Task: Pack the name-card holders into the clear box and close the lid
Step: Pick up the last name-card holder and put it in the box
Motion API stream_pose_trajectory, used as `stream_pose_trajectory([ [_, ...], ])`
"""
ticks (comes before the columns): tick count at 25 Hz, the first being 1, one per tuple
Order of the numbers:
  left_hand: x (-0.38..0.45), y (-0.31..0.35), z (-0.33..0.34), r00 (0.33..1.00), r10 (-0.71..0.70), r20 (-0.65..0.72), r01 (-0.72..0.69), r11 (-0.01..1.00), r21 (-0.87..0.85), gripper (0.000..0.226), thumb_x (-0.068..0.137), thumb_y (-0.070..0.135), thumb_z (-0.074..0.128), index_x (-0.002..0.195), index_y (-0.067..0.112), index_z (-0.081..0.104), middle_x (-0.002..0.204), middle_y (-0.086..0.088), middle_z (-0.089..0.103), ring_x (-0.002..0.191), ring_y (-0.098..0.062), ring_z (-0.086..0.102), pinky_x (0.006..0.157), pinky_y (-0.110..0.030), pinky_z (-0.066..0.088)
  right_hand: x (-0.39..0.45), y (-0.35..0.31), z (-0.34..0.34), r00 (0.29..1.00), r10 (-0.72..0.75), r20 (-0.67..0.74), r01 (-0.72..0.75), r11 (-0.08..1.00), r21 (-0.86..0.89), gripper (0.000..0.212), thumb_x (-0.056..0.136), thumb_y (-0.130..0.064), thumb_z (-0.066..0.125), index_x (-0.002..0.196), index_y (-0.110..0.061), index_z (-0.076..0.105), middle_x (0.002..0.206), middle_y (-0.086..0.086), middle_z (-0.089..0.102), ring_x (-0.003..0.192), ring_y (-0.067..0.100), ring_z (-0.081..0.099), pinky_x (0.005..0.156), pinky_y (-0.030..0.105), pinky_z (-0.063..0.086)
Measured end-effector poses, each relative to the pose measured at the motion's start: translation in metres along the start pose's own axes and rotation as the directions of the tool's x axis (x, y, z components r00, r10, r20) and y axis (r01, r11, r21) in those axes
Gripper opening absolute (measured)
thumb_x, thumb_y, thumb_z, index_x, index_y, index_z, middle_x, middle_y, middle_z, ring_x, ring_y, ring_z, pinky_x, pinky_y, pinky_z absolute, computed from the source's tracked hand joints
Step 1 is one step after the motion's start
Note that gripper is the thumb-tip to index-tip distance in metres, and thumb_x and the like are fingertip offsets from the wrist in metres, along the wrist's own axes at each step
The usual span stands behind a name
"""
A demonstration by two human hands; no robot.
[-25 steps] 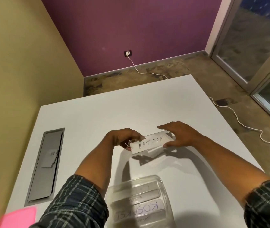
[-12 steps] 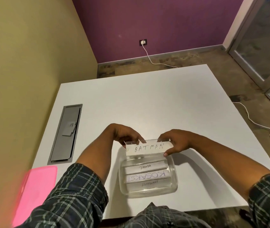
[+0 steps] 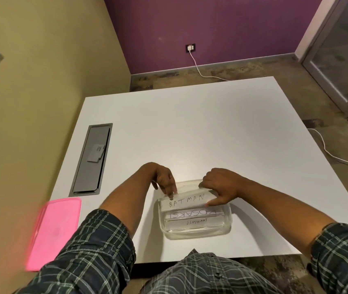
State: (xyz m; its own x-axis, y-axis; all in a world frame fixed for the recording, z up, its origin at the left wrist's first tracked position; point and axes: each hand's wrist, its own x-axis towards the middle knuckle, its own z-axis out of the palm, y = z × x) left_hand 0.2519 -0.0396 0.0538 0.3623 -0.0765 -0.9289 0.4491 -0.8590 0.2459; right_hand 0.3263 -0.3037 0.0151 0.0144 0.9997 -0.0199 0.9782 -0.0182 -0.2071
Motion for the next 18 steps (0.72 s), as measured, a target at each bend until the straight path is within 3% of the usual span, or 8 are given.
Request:
stream_pose_trajectory([
  [3,0.006,0.005,0.009,0.997,0.011,-0.079,0.000,0.989,0.146,0.063,0.061,0.031,0.097,0.118,0.016,0.074,0.120,0.000,0.074,0.101,-0.010,0.067,0.087,-0.028,0.055,-0.002,-0.004,0.009,0.999,-0.036,0.034,0.040,0.990,-0.136,0.060,0.085,-0.072,0.056,0.095,-0.013,0.068,0.078,0.001,0.065,0.076,0.025,0.059,0.066,0.034,0.042],
  [5,0.012,0.007,0.013,0.989,0.042,-0.139,-0.013,0.980,0.200,0.053,0.065,0.020,0.095,0.112,0.006,0.074,0.114,-0.011,0.074,0.079,-0.009,0.066,0.072,-0.020,0.055,-0.003,-0.007,0.017,0.995,0.024,0.100,-0.006,0.985,-0.175,0.061,0.087,-0.071,0.053,0.098,-0.013,0.065,0.085,0.003,0.067,0.080,0.027,0.062,0.065,0.035,0.044],
  [6,0.013,0.008,0.015,0.983,0.046,-0.179,-0.003,0.972,0.233,0.047,0.068,0.016,0.093,0.109,0.005,0.075,0.110,-0.013,0.076,0.079,-0.013,0.068,0.072,-0.021,0.054,-0.002,-0.008,0.020,0.985,0.091,0.143,-0.064,0.981,-0.185,0.061,0.088,-0.070,0.052,0.105,-0.013,0.063,0.094,0.004,0.067,0.086,0.028,0.063,0.067,0.035,0.045],
  [8,0.013,0.011,0.020,0.964,0.052,-0.260,0.049,0.929,0.366,0.041,0.068,0.020,0.092,0.105,0.011,0.076,0.099,-0.006,0.079,0.085,-0.019,0.072,0.079,-0.026,0.054,-0.001,-0.011,0.026,0.953,0.213,0.217,-0.170,0.965,-0.198,0.057,0.090,-0.064,0.054,0.117,-0.014,0.058,0.107,0.005,0.065,0.097,0.029,0.062,0.070,0.036,0.045],
  [11,0.014,0.013,0.031,0.931,0.102,-0.351,0.096,0.859,0.503,0.040,0.064,0.031,0.093,0.098,0.020,0.076,0.072,0.007,0.071,0.081,-0.017,0.073,0.073,-0.026,0.051,0.001,-0.011,0.029,0.942,0.211,0.261,-0.162,0.967,-0.197,0.037,0.096,-0.046,0.054,0.113,-0.013,0.058,0.106,0.006,0.066,0.096,0.030,0.064,0.069,0.037,0.046],
  [15,0.019,0.015,0.037,0.901,0.150,-0.408,0.123,0.811,0.572,0.042,0.062,0.034,0.094,0.099,0.022,0.077,0.097,0.002,0.076,0.092,-0.021,0.072,0.070,-0.026,0.048,0.000,-0.006,0.028,0.962,0.175,0.211,-0.128,0.967,-0.221,0.027,0.098,-0.036,0.052,0.103,-0.013,0.065,0.099,0.007,0.069,0.091,0.032,0.065,0.069,0.035,0.042],
  [18,0.019,0.013,0.038,0.892,0.159,-0.423,0.135,0.800,0.585,0.039,0.064,0.032,0.094,0.098,0.021,0.077,0.101,0.001,0.076,0.094,-0.023,0.072,0.075,-0.029,0.051,0.002,-0.007,0.030,0.963,0.182,0.199,-0.131,0.960,-0.247,0.024,0.096,-0.036,0.057,0.097,-0.014,0.066,0.094,0.006,0.070,0.087,0.032,0.066,0.067,0.034,0.037],
])
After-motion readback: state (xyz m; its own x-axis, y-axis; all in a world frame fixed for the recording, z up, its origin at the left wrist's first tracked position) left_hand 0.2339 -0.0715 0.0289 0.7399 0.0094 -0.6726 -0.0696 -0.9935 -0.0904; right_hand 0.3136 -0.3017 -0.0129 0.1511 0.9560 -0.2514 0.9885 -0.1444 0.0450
